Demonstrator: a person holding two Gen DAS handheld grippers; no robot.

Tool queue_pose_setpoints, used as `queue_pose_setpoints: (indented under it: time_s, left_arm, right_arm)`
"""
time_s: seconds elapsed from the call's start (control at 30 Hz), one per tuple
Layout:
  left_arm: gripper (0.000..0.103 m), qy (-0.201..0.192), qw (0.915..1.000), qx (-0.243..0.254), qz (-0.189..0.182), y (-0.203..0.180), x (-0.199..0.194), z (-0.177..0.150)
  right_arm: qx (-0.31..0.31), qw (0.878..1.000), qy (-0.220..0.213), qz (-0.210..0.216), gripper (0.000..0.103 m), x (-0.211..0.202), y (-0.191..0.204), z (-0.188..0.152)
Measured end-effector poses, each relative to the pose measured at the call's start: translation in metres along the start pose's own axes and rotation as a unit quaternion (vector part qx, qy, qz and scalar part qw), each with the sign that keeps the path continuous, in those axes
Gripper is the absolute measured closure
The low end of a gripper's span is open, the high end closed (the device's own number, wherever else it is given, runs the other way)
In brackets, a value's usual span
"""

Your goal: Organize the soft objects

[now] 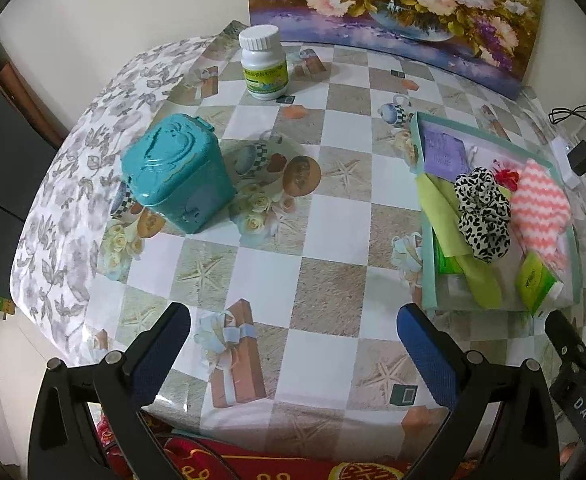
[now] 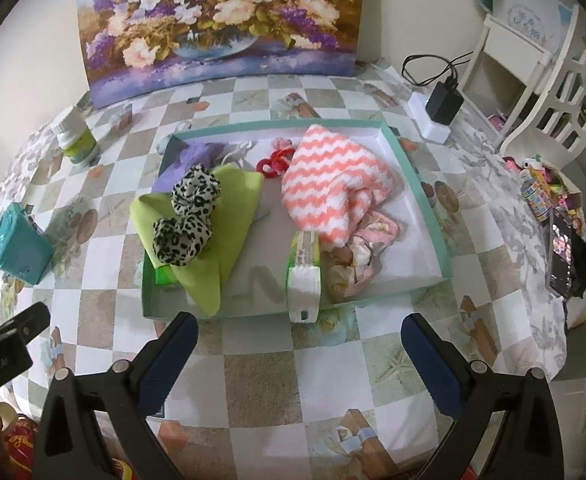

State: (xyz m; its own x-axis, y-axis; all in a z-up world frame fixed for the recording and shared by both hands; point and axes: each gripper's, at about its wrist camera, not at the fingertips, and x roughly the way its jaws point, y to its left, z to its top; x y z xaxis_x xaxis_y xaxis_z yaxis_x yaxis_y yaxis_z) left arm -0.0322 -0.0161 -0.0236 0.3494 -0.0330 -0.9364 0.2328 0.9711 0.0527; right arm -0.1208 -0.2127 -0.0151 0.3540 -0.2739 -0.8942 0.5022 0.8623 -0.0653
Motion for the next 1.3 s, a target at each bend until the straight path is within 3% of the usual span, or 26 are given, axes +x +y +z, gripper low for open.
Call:
queue_pose_setpoints:
  time_s: [1.3]
  left_arm:
    - [0.000,0.004,0.9996,0.028,0.005,-0.0071,0.0043,-0.0002]
  right_arm:
    - [-0.018,1.000,0.003,0.003,0.000,0.0041,0.0058,0.0019]
